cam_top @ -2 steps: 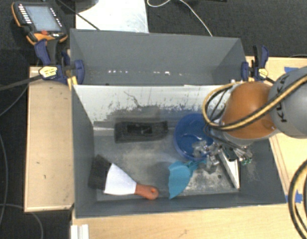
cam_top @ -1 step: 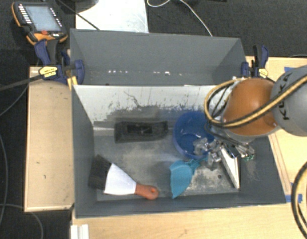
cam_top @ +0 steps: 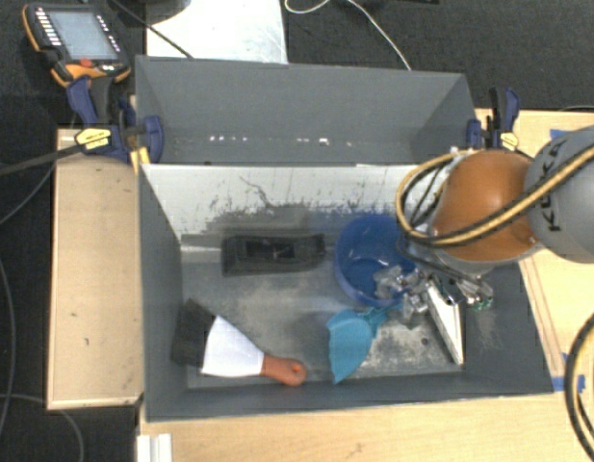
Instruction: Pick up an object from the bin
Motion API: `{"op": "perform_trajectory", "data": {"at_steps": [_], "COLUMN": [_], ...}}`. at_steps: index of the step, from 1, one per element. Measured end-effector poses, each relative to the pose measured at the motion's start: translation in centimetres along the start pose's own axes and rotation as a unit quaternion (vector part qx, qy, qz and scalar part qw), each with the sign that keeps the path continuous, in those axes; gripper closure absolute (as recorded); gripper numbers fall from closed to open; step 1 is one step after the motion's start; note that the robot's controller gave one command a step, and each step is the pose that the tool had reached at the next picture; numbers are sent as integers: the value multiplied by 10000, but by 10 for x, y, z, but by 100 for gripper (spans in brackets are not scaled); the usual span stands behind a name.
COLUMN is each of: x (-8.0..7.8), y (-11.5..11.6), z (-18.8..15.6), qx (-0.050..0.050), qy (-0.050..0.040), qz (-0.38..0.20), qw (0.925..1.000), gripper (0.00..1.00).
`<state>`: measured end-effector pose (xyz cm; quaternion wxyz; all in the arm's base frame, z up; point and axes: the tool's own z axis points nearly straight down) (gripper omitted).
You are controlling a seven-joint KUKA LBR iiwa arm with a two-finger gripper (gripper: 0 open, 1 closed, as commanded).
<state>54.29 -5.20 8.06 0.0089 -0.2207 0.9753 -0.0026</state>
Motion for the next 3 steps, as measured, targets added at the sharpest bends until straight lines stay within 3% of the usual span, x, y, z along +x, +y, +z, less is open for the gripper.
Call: {"op": "perform_trajectory", "data": {"at_steps": [1,2,3], "x": [22,28,26], "y": [7,10,9], "z": [4,10,8], "qx": [70,6,22], "qy": [-122,-29,-48], "qz": [-1522,-1535,-1533], "qw": [9882,9881,9882], "gripper": [100,0,100]}}
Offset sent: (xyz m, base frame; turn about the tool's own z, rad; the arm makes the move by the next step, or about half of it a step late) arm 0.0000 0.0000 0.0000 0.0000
